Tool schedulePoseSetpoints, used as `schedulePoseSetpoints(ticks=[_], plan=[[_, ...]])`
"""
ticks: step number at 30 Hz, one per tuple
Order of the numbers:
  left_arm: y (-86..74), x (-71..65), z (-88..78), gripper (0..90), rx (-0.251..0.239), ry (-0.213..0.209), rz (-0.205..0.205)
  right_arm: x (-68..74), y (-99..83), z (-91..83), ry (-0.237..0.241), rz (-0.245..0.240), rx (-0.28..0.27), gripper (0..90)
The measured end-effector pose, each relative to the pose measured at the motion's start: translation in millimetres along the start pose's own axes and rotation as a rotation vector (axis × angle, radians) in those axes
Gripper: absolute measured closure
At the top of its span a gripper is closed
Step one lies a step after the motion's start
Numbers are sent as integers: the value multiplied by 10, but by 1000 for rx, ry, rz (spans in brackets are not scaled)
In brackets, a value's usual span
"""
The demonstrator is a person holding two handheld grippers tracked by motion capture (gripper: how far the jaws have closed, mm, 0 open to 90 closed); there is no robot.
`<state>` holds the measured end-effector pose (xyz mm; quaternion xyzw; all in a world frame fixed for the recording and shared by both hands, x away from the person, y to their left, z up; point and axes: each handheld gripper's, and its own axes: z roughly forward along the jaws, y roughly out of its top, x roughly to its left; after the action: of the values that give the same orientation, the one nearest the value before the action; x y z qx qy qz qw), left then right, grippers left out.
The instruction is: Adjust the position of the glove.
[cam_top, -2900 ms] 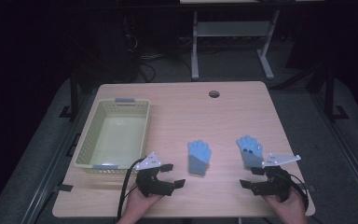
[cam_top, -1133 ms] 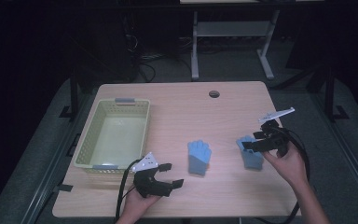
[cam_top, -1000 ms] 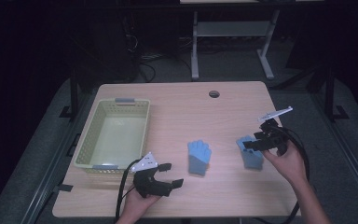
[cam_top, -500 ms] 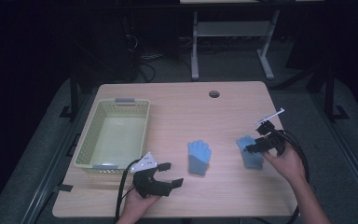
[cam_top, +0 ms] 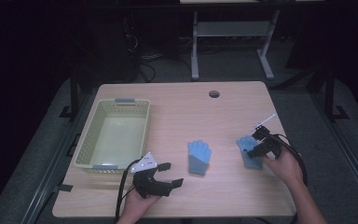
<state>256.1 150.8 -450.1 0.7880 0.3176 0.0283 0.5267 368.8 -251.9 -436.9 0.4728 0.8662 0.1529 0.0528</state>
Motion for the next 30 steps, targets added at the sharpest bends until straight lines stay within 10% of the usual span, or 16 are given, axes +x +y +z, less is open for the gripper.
schedulePoseSetpoints(ticks=[23,30], plan=[[-11,9,-10,189,-17,3,-23,62,-14,-8,0,-9,-20,836],[-9,7,-18,189,-19,7,-22,137,14,-216,40,-6,-99,840]])
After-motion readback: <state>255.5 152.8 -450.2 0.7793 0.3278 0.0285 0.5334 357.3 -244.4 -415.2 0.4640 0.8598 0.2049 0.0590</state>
